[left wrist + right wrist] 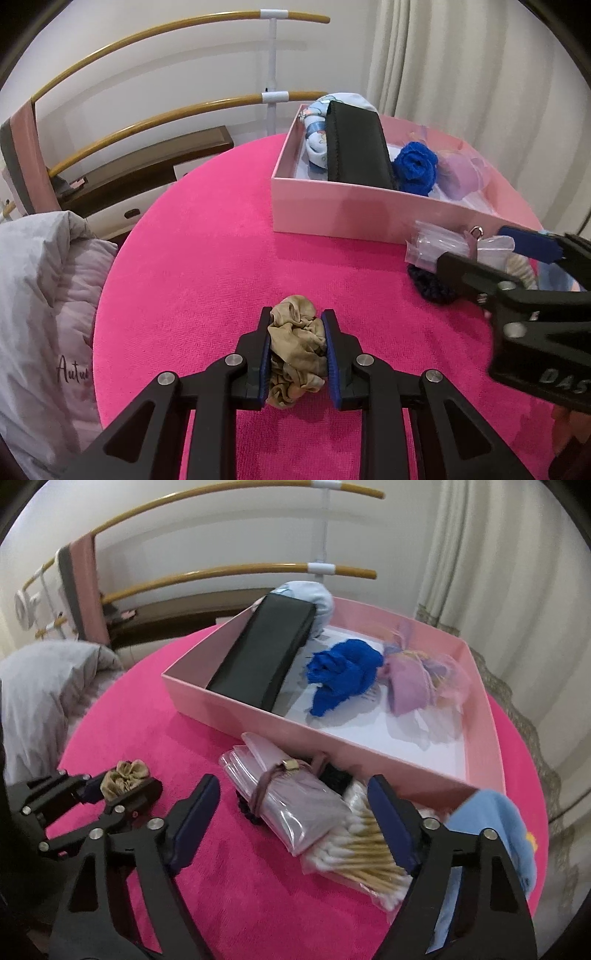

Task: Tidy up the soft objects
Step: 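Grasp the beige scrunchie with the left gripper while the right grasps the clear pink-strapped pouch, then carry the scrunchie and clear pouch into the pink box, open both grippers, then withdraw both tools from the box back over the table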

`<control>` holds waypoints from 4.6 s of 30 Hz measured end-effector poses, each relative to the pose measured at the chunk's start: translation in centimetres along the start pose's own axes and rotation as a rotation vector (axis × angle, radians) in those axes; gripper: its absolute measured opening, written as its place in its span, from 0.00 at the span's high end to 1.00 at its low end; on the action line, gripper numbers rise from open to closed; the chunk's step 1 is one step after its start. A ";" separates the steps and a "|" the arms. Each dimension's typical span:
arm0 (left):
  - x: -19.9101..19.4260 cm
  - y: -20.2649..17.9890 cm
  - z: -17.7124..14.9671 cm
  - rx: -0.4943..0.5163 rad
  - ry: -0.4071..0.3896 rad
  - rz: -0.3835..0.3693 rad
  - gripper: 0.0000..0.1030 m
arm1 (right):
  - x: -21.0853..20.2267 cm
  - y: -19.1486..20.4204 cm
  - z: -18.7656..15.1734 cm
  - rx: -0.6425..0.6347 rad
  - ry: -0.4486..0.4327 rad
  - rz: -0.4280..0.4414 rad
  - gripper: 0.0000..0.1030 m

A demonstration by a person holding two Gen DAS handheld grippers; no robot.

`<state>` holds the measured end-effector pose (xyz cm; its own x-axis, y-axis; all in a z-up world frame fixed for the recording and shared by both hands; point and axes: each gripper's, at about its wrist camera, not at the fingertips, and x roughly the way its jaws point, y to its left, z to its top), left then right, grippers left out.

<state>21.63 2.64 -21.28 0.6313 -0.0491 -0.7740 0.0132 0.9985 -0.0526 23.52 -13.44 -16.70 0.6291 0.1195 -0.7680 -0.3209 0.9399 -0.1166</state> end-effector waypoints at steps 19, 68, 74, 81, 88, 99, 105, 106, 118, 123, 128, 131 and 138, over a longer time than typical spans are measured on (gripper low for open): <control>-0.3 0.4 0.0 -0.012 0.000 -0.003 0.79 | 1.6 1.9 0.4 -0.148 0.044 0.045 0.56; -10.2 -5.2 7.9 0.112 -0.212 -0.125 0.82 | -11.1 -8.0 2.5 0.201 -0.228 0.028 0.64; -9.7 -6.7 10.0 0.137 -0.220 -0.139 0.82 | -10.9 -10.0 4.4 0.221 -0.232 0.012 0.64; -7.7 -8.0 13.1 0.141 -0.213 -0.153 0.82 | -9.2 -12.5 6.7 0.256 -0.204 0.025 0.64; -4.8 -9.3 16.2 0.132 -0.177 -0.174 0.82 | -6.6 -14.8 8.4 0.306 -0.161 0.035 0.64; 0.6 -10.7 17.3 0.125 -0.066 -0.196 0.81 | -1.9 -16.0 7.7 0.351 -0.054 0.053 0.62; 2.1 -11.0 17.6 0.122 -0.024 -0.209 0.65 | -0.5 -16.4 6.9 0.384 -0.018 0.068 0.59; 2.3 -11.0 17.4 0.123 -0.016 -0.209 0.58 | -0.3 -16.6 6.9 0.392 -0.014 0.073 0.57; -0.9 -7.7 16.3 0.062 -0.137 -0.156 0.00 | -0.9 -17.8 5.6 0.472 -0.049 0.079 0.03; -3.5 -7.4 15.0 0.099 -0.201 -0.079 0.00 | -3.1 -17.2 5.3 0.487 -0.104 0.059 0.00; -6.9 -7.5 13.0 0.139 -0.258 -0.028 0.00 | -6.4 -15.8 5.0 0.485 -0.169 0.054 0.00; -8.9 -7.5 11.5 0.150 -0.282 -0.021 0.00 | -8.5 -15.0 4.4 0.478 -0.207 0.053 0.00; -13.5 -6.8 8.4 0.148 -0.323 -0.025 0.00 | -14.7 -13.0 2.2 0.469 -0.303 0.018 0.00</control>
<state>19.48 -3.32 -5.16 0.8416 -0.0876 -0.5330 0.1291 0.9908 0.0410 20.05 -26.66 -2.53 0.8243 0.1588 -0.5435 -0.0282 0.9702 0.2407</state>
